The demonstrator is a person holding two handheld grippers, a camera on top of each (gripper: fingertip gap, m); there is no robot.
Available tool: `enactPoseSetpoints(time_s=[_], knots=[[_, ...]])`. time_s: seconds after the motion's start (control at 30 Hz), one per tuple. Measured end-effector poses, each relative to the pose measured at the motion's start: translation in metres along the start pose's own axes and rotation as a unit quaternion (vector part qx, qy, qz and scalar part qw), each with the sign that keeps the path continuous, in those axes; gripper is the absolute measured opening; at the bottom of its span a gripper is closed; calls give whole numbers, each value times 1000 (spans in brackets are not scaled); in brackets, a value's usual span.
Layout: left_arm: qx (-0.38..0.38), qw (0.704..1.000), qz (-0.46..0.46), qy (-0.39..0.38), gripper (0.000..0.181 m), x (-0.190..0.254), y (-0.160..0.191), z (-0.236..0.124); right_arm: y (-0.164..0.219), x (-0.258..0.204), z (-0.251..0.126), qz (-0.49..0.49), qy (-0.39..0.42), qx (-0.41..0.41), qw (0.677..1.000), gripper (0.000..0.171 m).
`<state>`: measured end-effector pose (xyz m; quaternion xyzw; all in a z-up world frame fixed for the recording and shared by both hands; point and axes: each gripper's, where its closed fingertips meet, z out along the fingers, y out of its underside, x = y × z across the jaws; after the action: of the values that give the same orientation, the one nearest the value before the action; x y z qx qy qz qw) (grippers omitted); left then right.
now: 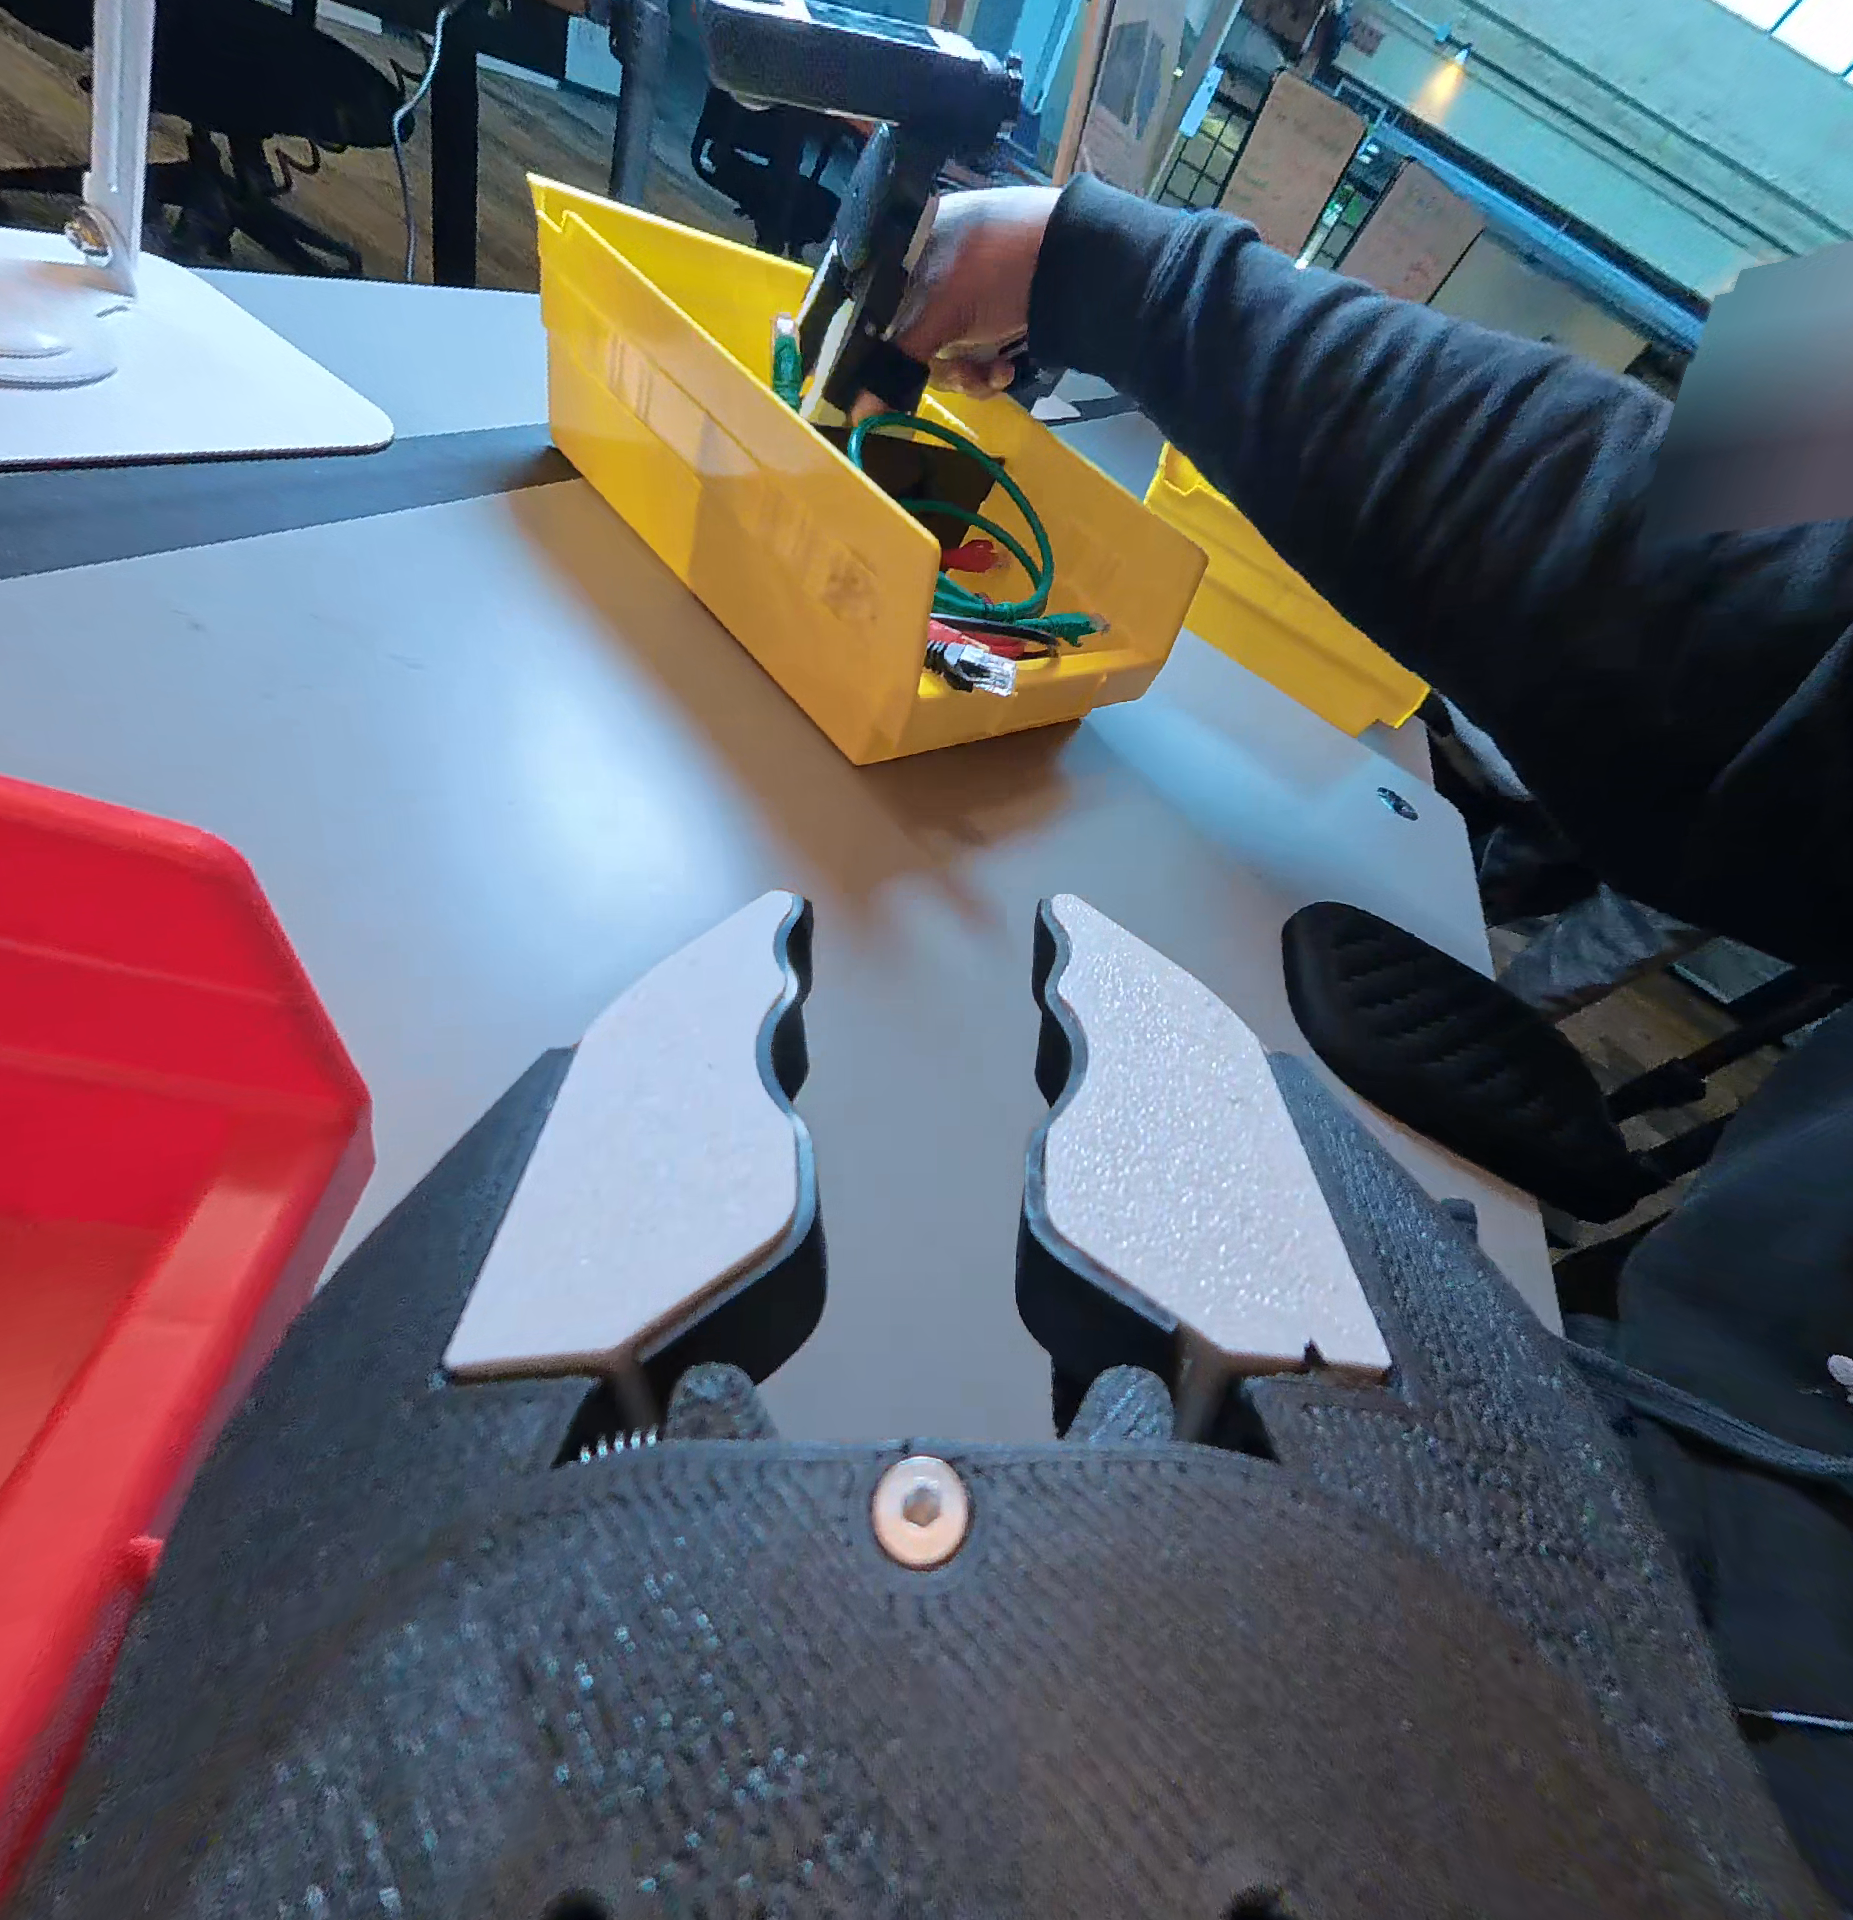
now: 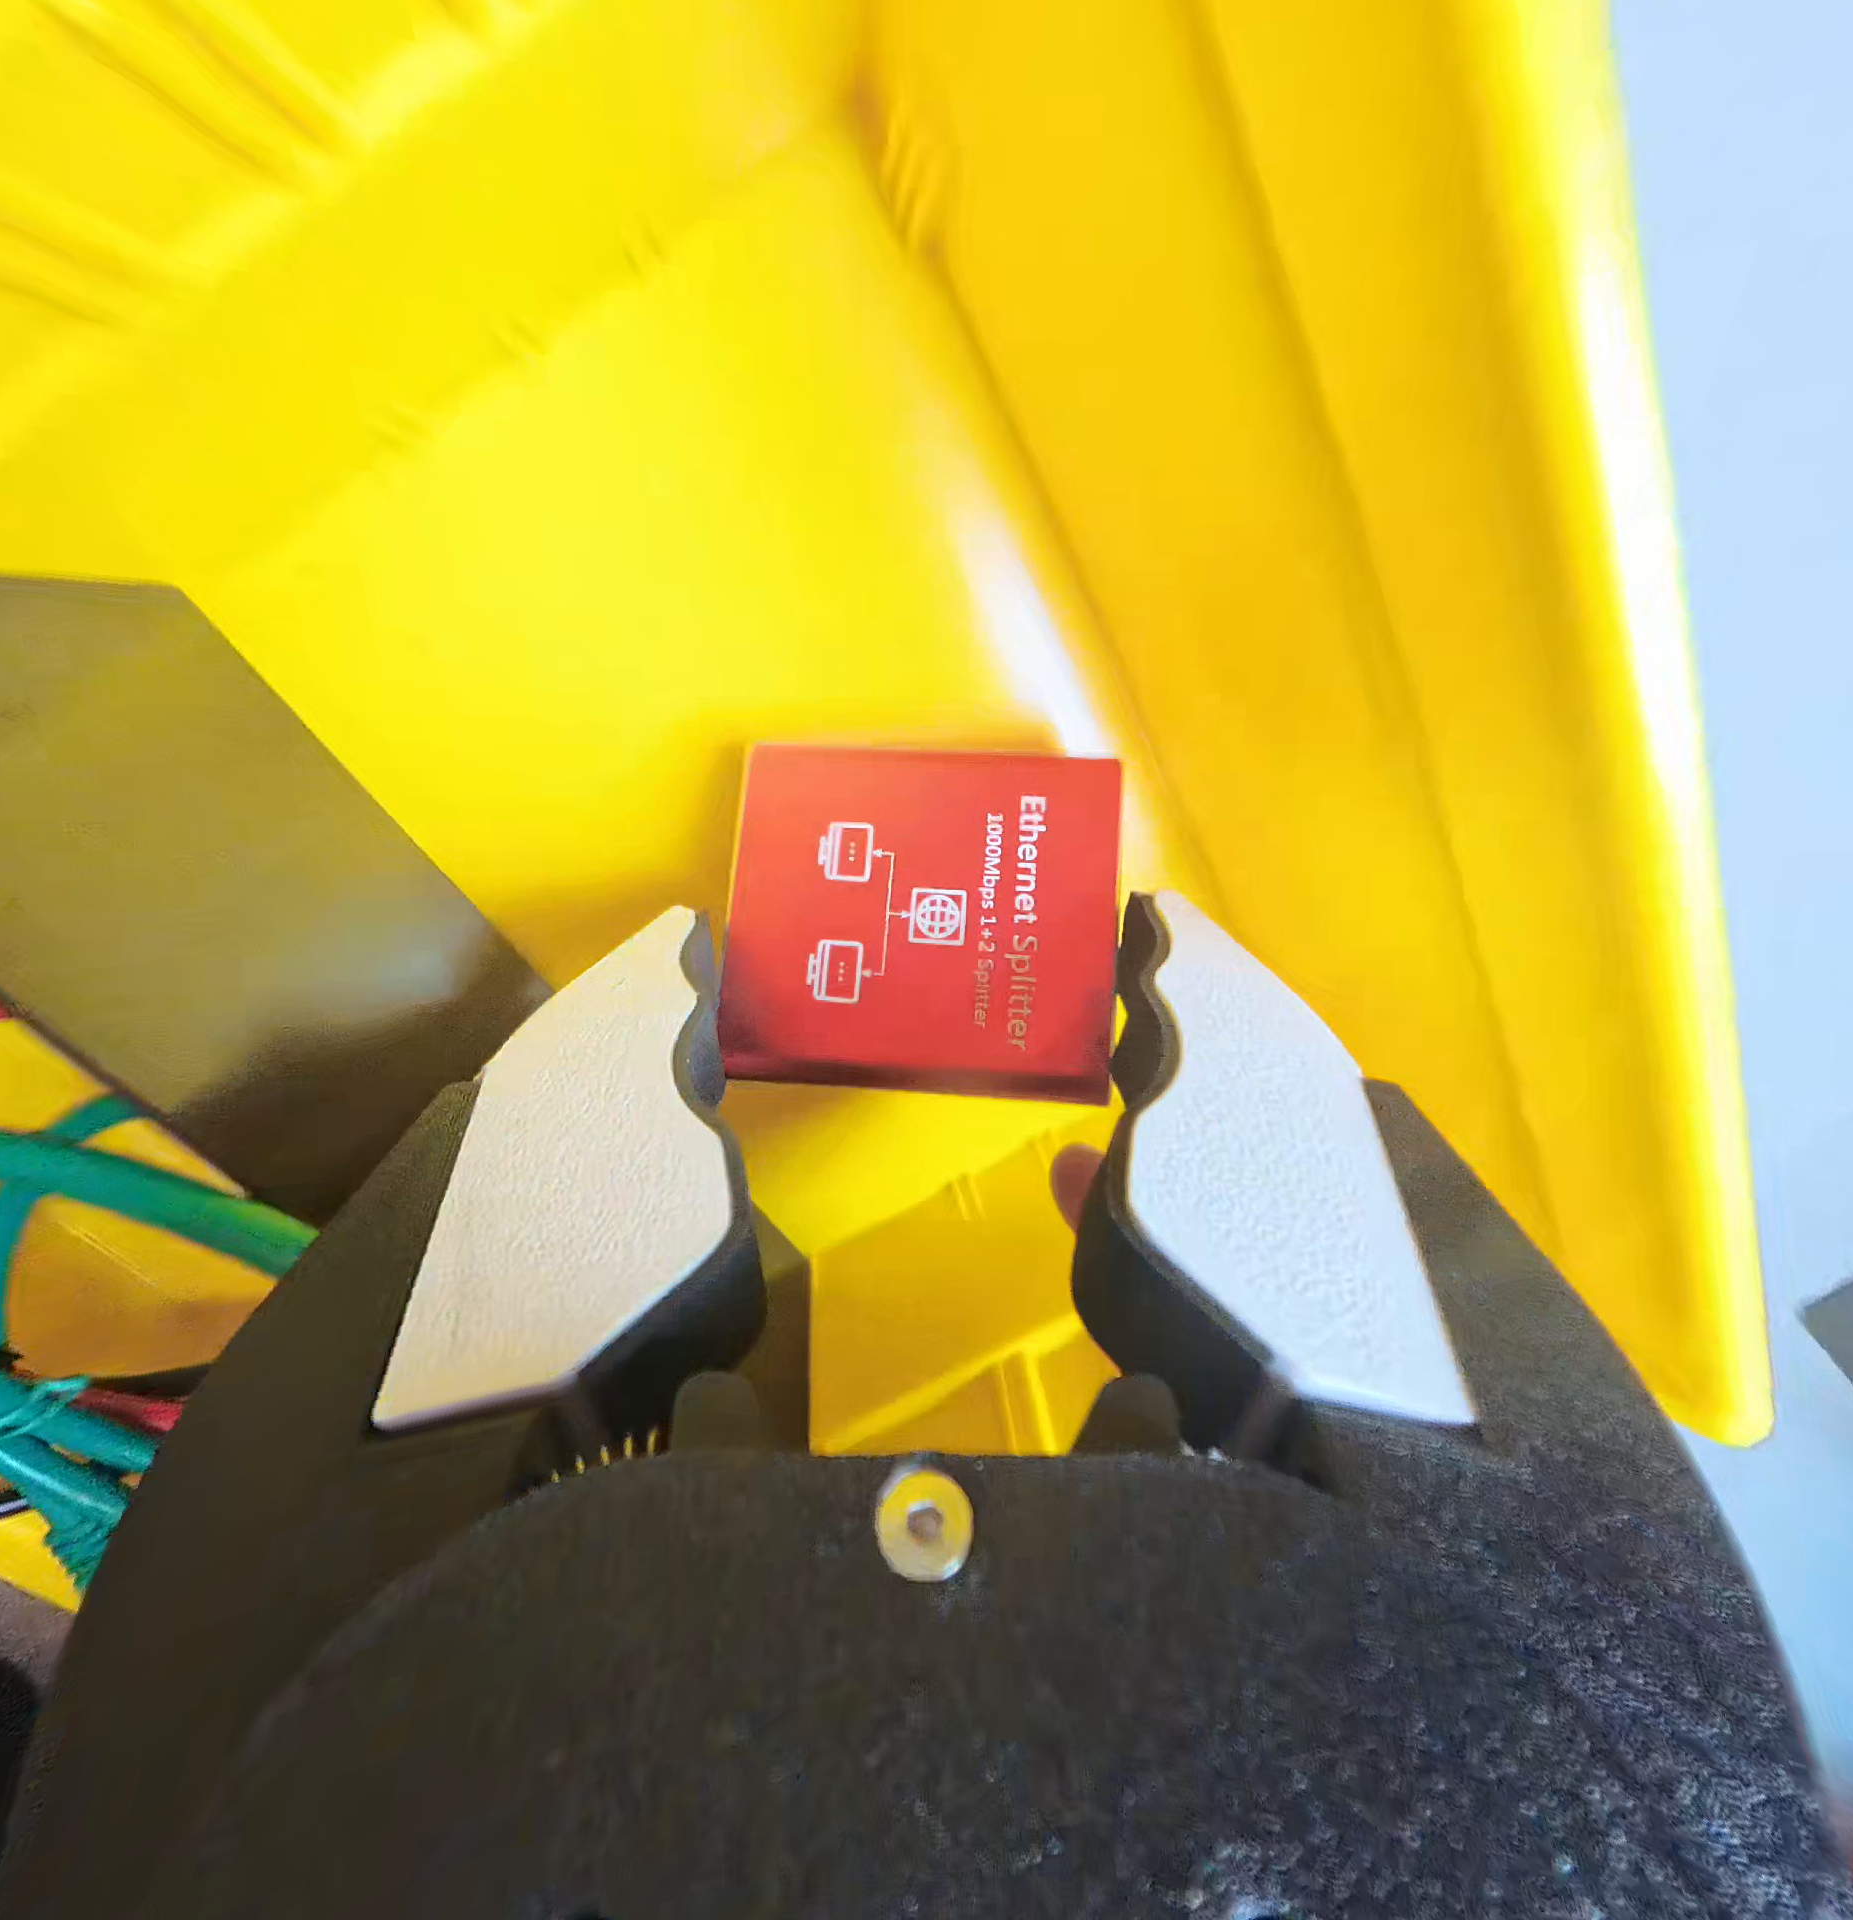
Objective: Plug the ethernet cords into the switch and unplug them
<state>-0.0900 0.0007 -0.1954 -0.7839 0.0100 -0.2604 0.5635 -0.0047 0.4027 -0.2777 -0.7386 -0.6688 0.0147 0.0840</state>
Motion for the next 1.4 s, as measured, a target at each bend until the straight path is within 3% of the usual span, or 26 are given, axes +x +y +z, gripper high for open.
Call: enactPoseSetpoints(time_s=[0.03,0.13,0.27,0.37,0.43,0.6,0.77,0.9,1.07,1.3,1.4], knots=[[-4,1000,3,-3,41,-1,1,0,4,3,2,-5,10,-18,1000,75],[-8,1000,17,-14,41,-3,3,0,-1,18,-18,-27,52,-3,998,83],[-13,999,37,-27,42,-3,3,0,-27,19,-84,-43,104,116,987,78],[-12,997,60,-46,43,-4,-2,-4,-36,-28,-133,-89,94,219,967,70],[-9,995,80,-64,43,-5,-7,-10,-24,-75,-147,-145,72,242,957,67],[-27,981,135,-135,44,-15,-16,-41,46,-187,-117,-292,29,181,939,64],[-105,940,191,-262,44,-52,3,-89,95,-240,-72,-356,51,144,922,55],[-213,892,224,-332,45,-81,37,-112,93,-220,-47,-343,131,131,921,56],[-310,829,272,-378,50,-108,55,-118,82,-206,-41,-360,143,92,917,46],[-370,806,266,-377,45,-138,72,-111,69,-199,-38,-343,145,63,926,52],[-357,821,257,-364,37,-138,74,-105,61,-197,-38,-329,142,81,930,54]])
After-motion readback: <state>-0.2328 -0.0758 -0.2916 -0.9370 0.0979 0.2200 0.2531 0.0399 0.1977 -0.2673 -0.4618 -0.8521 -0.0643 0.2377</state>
